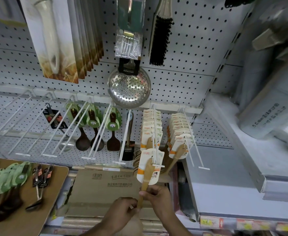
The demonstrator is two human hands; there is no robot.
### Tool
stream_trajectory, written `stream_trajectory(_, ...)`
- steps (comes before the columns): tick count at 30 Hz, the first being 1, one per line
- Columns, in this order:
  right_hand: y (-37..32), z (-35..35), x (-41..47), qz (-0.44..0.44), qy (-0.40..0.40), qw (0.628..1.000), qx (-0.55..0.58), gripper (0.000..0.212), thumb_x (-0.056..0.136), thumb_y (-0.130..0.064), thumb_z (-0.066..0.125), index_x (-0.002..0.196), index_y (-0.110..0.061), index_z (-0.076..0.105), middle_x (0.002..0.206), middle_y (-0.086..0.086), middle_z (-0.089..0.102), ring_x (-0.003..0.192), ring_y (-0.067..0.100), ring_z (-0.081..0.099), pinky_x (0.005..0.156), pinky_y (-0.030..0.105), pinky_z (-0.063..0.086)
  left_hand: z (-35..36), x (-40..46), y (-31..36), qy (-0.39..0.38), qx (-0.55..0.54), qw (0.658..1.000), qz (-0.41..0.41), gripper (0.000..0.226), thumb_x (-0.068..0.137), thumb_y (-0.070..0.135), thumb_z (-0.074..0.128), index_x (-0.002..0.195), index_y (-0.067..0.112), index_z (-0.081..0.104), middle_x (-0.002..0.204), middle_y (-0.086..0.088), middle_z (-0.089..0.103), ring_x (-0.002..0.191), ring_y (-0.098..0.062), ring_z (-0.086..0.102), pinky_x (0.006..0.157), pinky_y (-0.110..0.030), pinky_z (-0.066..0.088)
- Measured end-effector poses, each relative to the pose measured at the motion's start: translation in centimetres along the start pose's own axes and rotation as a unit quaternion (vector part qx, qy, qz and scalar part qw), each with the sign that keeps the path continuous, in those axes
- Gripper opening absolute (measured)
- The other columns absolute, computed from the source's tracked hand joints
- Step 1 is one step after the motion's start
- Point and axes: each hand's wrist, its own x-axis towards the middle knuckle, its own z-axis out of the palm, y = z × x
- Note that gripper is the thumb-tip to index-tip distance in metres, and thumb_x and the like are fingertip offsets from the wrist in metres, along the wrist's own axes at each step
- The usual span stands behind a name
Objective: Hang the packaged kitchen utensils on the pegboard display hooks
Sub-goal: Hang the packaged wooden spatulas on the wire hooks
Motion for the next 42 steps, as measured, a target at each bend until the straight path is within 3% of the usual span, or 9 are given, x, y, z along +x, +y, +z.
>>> stream_trajectory(2, -0.3, -0.1, 1.1, -0.009, 0.0, 1.0, -0.009, 0.005, 0.073, 0.008, 0.077, 0.075, 0.004, 0.075, 0.077, 0.019, 0.074, 0.071, 0.022, 0.064, 0.073, 0.04, 0.058, -0.2, 0.8, 0.4, 0.017, 0.001, 1.0, -0.007, 0.013, 0.082, 0.039, 0.067, 0.073, 0.04, 0.059, 0.08, 0.02, 0.068, 0.073, 0.004, 0.062, 0.072, -0.017, 0.048)
stream_trajectory(6, -1.4, -0.5, 3.3, -0.035, 0.008, 0.998, -0.046, 0.016, 0.075, 0.003, 0.077, 0.08, 0.014, 0.068, 0.081, 0.029, 0.07, 0.069, 0.019, 0.065, 0.066, 0.033, 0.059, -0.7, 2.9, 1.2, 0.047, 0.005, 0.999, -0.026, 0.01, 0.085, 0.034, 0.069, 0.079, 0.028, 0.064, 0.084, 0.013, 0.07, 0.074, -0.002, 0.063, 0.073, -0.021, 0.048)
stream_trajectory(9, -2.9, -0.7, 4.3, -0.032, 0.003, 0.999, -0.039, 0.009, 0.077, 0.007, 0.075, 0.068, 0.004, 0.071, 0.066, 0.01, 0.069, 0.061, 0.008, 0.063, 0.06, 0.021, 0.052, -1.1, 4.4, 1.6, 0.061, 0.006, 0.998, -0.03, 0.019, 0.086, 0.033, 0.069, 0.072, 0.027, 0.057, 0.074, 0.01, 0.066, 0.071, -0.005, 0.061, 0.065, -0.019, 0.043)
stream_trajectory(13, -4.3, -1.1, 5.3, -0.043, 0.005, 0.996, -0.073, 0.051, 0.078, 0.003, 0.076, 0.041, -0.028, 0.061, 0.047, -0.015, 0.059, 0.047, -0.007, 0.051, 0.053, 0.012, 0.043, -1.3, 6.1, 1.9, 0.063, 0.013, 0.997, -0.038, 0.032, 0.088, 0.031, 0.067, 0.064, 0.03, 0.046, 0.065, 0.016, 0.056, 0.064, 0.002, 0.054, 0.057, -0.011, 0.034)
stream_trajectory(17, -4.3, -1.0, 6.3, -0.05, 0.001, 0.993, -0.104, 0.061, 0.079, 0.002, 0.075, 0.034, -0.036, 0.059, 0.042, -0.019, 0.055, 0.044, -0.007, 0.05, 0.051, 0.01, 0.039, -1.6, 7.2, 1.5, 0.055, 0.0, 0.997, -0.053, 0.033, 0.088, 0.029, 0.068, 0.064, 0.031, 0.045, 0.066, 0.016, 0.056, 0.066, 0.001, 0.054, 0.062, -0.02, 0.04)
stream_trajectory(28, -3.2, -1.7, 7.0, -0.065, 0.004, 0.987, -0.146, 0.054, 0.078, -0.002, 0.078, 0.041, -0.04, 0.063, 0.05, -0.021, 0.062, 0.053, -0.009, 0.056, 0.056, 0.009, 0.043, -1.2, 7.4, 1.5, 0.048, 0.0, 0.998, -0.047, 0.03, 0.091, 0.029, 0.064, 0.068, 0.036, 0.047, 0.069, 0.02, 0.055, 0.074, -0.003, 0.057, 0.063, -0.017, 0.04)
stream_trajectory(31, -2.6, -1.8, 7.0, -0.066, 0.001, 0.981, -0.183, 0.041, 0.079, -0.004, 0.078, 0.057, -0.036, 0.065, 0.057, -0.022, 0.066, 0.059, -0.01, 0.061, 0.058, 0.008, 0.044, -1.4, 6.4, 1.4, 0.062, 0.012, 0.997, -0.045, 0.004, 0.092, 0.03, 0.063, 0.093, 0.033, 0.062, 0.091, 0.022, 0.062, 0.086, 0.0, 0.059, 0.07, -0.013, 0.042)
stream_trajectory(36, -1.0, -2.1, 6.3, -0.076, 0.028, 0.97, -0.23, 0.03, 0.078, -0.004, 0.069, 0.083, -0.033, 0.066, 0.07, -0.013, 0.065, 0.076, 0.012, 0.064, 0.067, 0.022, 0.049, -2.9, 4.5, 1.0, 0.111, 0.051, 0.992, -0.043, 0.028, 0.092, 0.035, 0.061, 0.119, 0.032, 0.06, 0.113, 0.016, 0.065, 0.102, -0.003, 0.061, 0.088, -0.02, 0.048)
stream_trajectory(42, -1.3, -2.7, 4.1, -0.094, 0.026, 0.937, -0.336, 0.035, 0.086, -0.01, 0.068, 0.118, -0.025, 0.062, 0.108, -0.008, 0.068, 0.096, 0.006, 0.063, 0.072, 0.009, 0.05, -6.6, 1.9, 1.5, 0.155, 0.138, 0.978, 0.01, 0.034, 0.094, 0.031, 0.055, 0.127, 0.034, 0.053, 0.127, 0.018, 0.055, 0.114, -0.007, 0.055, 0.086, -0.023, 0.047)
